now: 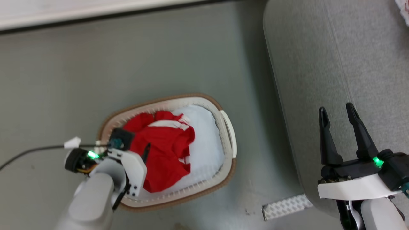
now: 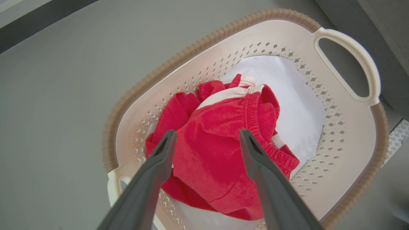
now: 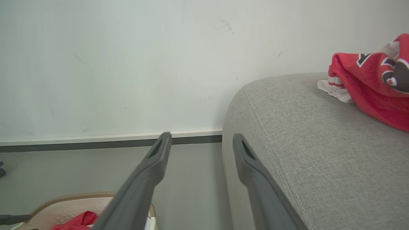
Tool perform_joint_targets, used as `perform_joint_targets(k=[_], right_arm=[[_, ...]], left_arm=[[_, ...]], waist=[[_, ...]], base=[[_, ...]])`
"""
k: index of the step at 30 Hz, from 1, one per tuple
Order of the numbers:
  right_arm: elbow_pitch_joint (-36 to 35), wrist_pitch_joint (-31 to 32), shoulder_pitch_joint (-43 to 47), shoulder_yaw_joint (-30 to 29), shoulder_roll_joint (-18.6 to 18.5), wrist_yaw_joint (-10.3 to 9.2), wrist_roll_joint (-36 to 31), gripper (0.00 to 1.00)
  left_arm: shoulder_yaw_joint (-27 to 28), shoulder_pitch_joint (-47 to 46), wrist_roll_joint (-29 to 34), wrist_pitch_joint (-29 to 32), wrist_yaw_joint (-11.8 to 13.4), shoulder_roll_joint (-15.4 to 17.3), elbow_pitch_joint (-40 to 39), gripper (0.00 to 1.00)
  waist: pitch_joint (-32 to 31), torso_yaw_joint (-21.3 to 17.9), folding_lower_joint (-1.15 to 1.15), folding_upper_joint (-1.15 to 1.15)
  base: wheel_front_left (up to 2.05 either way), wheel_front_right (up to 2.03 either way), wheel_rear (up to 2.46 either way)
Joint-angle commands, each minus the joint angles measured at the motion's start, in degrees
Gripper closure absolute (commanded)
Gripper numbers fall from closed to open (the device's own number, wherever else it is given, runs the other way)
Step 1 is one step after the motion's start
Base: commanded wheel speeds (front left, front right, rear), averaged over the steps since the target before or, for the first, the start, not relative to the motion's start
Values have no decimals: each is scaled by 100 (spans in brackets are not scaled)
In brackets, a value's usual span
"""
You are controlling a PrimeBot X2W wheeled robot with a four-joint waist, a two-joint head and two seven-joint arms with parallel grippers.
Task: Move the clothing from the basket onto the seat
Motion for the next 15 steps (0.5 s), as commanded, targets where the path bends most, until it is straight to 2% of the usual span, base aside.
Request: perform_joint_targets(k=[1,11,15], right_arm=[[-38,5,-111,24,-9,-15,59,0],[-92,5,-374,195,-9,-15,391,0],[-73,5,-448,247,-10,-15,423,0]], left_arm=[[-15,-162,44,42,41,51,97,0],[-127,-905,290,260,411,190,826,0],[-190,-1076,320,276,447,257,993,0]], waist=[[371,-216,-2,0],[842,-295,-2,0],[877,-291,-2,0]], base=[[0,0,0],[0,0,0],[0,0,0]])
